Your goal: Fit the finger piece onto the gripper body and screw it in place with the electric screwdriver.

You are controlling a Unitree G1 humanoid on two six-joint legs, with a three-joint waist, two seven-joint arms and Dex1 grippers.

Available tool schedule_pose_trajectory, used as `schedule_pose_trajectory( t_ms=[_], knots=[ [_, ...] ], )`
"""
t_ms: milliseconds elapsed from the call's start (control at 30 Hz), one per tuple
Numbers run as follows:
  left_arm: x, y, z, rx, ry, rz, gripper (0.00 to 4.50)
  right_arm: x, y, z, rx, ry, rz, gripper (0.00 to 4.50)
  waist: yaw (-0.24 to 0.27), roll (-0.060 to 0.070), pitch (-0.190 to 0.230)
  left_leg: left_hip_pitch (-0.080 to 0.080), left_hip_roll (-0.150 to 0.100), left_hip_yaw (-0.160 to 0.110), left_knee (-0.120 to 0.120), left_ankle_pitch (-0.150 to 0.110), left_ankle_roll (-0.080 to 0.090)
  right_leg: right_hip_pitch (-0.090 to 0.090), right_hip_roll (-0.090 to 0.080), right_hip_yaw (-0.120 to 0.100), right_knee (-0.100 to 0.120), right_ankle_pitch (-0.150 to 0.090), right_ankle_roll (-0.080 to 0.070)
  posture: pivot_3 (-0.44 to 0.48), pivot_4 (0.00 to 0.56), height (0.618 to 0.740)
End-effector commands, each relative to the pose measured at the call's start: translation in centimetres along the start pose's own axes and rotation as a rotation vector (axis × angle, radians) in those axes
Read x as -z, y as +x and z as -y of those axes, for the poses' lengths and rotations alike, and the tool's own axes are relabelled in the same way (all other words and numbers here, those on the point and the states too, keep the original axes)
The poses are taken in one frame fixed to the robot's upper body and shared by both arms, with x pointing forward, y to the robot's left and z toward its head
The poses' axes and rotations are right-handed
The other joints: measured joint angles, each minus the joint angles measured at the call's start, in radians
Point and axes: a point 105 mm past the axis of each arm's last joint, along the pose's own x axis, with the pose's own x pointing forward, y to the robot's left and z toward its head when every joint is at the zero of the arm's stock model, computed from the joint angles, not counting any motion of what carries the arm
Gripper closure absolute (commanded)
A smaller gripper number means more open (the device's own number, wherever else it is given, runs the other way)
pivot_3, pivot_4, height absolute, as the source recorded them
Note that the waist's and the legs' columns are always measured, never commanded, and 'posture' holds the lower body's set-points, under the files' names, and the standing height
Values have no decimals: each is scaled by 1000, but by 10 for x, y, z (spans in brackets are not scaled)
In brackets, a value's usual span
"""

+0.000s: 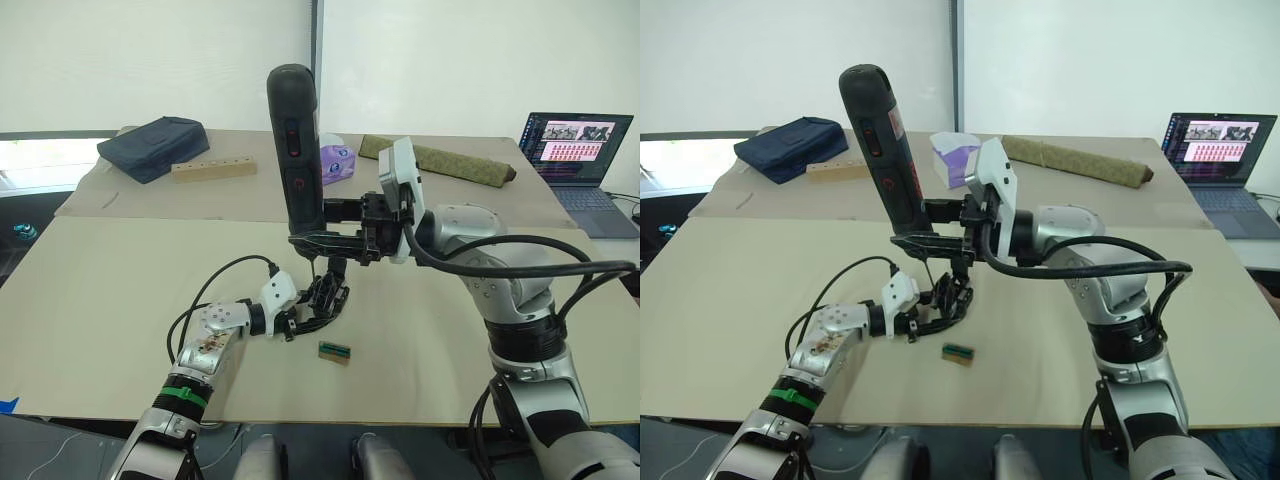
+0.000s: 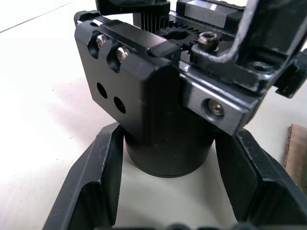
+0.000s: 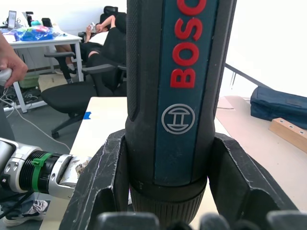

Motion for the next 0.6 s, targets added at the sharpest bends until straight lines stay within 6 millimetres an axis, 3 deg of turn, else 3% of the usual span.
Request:
schedule_pose_trajectory(
  t_ms=[33, 600],
  knots=[
    [28, 0, 10, 21, -79, -94, 2208, -15, 0, -2, -5, -37, 46, 2600, 0, 0, 0, 0, 0, 0, 0, 0, 0, 0, 0, 0, 0, 0, 0, 0, 150, 740],
    [29, 0, 12, 23, -84, -96, 2208, -8, 3, -5, -16, -19, 11, 2600, 0, 0, 0, 0, 0, 0, 0, 0, 0, 0, 0, 0, 0, 0, 0, 0, 150, 740]
  ],
)
